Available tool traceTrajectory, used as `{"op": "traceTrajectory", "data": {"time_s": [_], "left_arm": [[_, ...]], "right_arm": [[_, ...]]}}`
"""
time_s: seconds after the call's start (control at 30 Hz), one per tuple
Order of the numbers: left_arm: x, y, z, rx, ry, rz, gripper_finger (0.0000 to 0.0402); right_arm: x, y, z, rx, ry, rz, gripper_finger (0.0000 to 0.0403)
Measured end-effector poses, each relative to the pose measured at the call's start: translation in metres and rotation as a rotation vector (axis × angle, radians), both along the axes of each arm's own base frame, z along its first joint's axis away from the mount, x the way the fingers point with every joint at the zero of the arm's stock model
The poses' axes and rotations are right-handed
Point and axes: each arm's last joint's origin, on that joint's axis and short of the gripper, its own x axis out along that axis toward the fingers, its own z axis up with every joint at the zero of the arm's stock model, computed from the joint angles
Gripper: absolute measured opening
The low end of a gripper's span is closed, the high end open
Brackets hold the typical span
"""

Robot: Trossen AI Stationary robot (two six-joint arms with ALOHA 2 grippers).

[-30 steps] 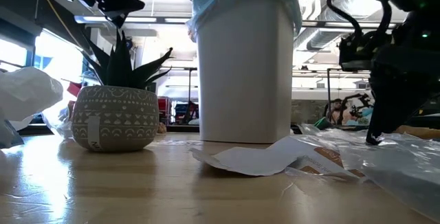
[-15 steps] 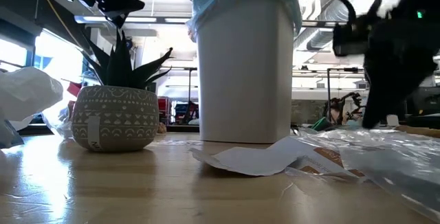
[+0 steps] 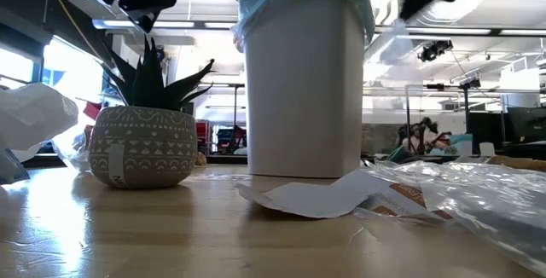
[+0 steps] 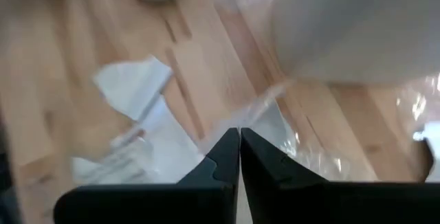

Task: Place trash/remove bag and relplace
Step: Put the transparent plastic into the trash bin

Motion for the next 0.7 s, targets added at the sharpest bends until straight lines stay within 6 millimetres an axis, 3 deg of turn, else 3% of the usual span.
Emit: {"op": "traceTrajectory", "data": {"time_s": [0.43, 0.57, 0.7], "left_arm": [[0.000, -0.004, 0.000, 0.004, 0.000, -0.020, 0.0133], [0.000, -0.004, 0.000, 0.002, 0.005, -0.019, 0.0133], [0.000, -0.006, -0.002, 0.003, 0.016, -0.028, 0.0133]], "right_arm": [[-0.001, 0.005, 0.102, -0.076, -0.246, 0.128, 0.0000], [-0.003, 0.000, 0.100, 0.005, -0.191, 0.082, 0.0001], [-0.001, 0.002, 0.065, 0.080, -0.091, 0.024, 0.0023]]}}
